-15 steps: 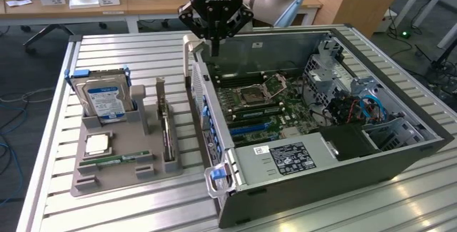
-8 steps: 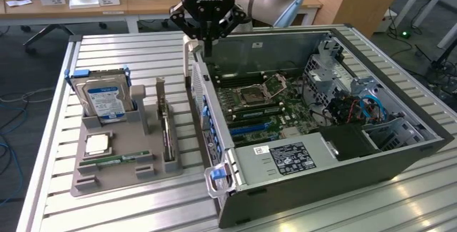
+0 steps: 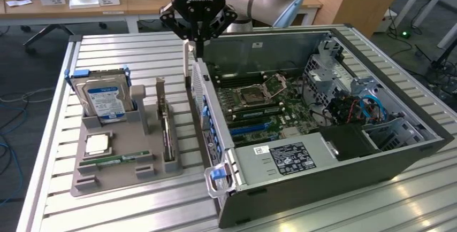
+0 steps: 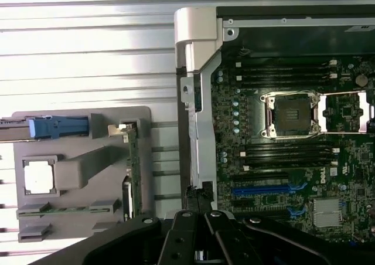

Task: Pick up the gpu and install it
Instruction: 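Reach for the gpu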

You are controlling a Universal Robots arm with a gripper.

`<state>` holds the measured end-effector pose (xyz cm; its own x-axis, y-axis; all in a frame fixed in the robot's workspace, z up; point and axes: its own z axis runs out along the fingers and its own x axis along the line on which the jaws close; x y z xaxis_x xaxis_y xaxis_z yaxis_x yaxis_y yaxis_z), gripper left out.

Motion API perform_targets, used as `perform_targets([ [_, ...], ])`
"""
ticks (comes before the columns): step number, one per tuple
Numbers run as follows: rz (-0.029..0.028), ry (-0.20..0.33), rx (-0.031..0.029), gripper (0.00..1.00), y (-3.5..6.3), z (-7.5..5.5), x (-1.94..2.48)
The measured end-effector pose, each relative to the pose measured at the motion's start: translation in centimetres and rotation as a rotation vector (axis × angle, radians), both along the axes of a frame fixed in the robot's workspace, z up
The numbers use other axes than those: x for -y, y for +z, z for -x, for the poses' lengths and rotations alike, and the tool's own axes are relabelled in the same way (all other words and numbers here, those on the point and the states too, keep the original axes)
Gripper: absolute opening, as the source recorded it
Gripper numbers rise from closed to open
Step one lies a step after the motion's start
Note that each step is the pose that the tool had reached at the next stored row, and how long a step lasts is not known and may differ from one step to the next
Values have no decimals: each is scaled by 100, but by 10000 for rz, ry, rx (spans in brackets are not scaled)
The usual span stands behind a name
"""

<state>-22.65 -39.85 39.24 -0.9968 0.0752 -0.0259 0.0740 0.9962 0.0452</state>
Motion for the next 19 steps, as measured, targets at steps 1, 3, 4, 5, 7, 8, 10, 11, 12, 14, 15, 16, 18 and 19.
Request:
perform_targets([
  [1, -1, 0, 1, 11, -1, 21, 0],
  [3, -1, -1, 1, 11, -1, 60, -1],
  [4, 0, -1, 1, 11, -1, 79, -1],
  [5, -1, -1, 1, 11, -1, 98, -1],
  [7, -1, -1, 2, 11, -2, 137, -1],
  [8, -1, -1, 2, 11, -2, 155, -1],
  [10, -1, 0, 2, 11, -3, 193, -1],
  [11, 0, 0, 2, 11, -3, 212, -2],
  [12, -1, 0, 3, 11, -3, 229, -1],
  [14, 0, -1, 2, 11, -3, 261, -2],
  [15, -1, -1, 3, 11, -3, 276, -2],
  [16, -1, -1, 3, 11, -4, 290, -2],
  [18, -1, -1, 3, 11, -4, 318, -2],
  [19, -1, -1, 2, 11, -5, 473, -3],
])
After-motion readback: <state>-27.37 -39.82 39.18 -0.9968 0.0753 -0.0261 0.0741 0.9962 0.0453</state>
